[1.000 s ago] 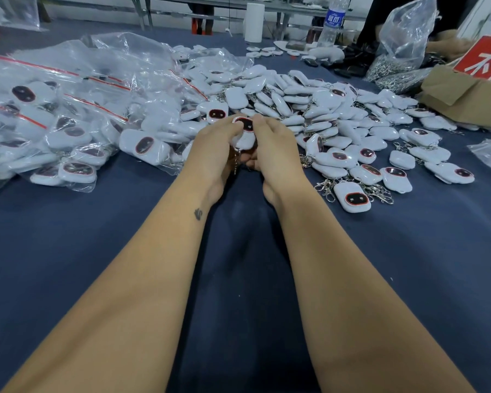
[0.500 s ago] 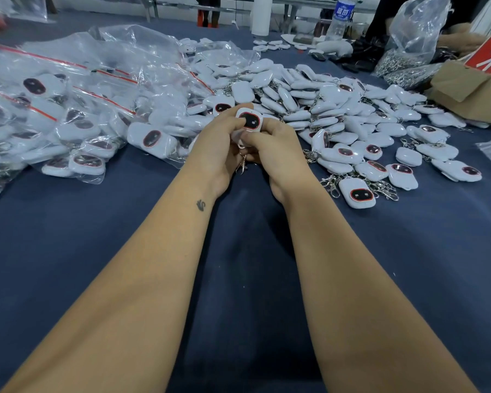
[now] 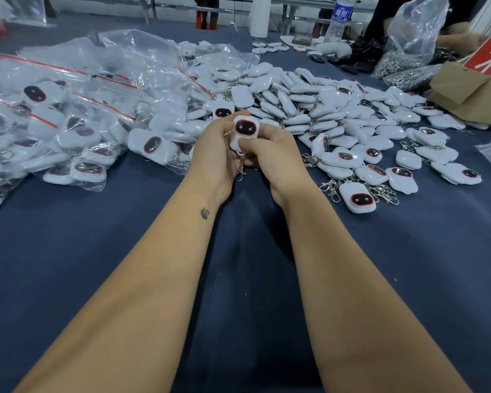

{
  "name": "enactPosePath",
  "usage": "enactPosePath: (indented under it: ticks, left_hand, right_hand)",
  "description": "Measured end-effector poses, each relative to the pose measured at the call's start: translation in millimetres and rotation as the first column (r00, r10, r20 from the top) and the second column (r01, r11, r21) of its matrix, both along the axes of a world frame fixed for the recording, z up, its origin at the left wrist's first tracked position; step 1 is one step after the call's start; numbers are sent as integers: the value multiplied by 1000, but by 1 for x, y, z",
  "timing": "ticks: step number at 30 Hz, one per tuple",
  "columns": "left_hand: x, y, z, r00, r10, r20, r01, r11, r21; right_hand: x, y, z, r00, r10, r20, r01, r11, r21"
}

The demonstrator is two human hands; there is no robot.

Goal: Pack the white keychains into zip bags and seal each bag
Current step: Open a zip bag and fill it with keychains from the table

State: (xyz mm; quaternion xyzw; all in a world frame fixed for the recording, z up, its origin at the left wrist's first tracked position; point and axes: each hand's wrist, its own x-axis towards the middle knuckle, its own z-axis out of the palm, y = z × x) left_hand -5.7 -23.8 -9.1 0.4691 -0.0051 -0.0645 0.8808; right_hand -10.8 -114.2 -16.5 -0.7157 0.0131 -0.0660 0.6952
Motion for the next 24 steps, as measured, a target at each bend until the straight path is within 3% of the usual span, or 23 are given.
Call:
enactPosePath:
  ticks: [7, 24]
  left_hand:
    - [2, 0, -2, 1000, -25, 3, 25, 999, 33]
    - [8, -2, -9, 999, 7, 40, -13, 991, 136]
  right_hand:
    - [-1, 1, 6, 1000, 6, -3, -6, 988, 155]
    - [-2, 3, 2, 999, -25, 48, 20, 994, 109]
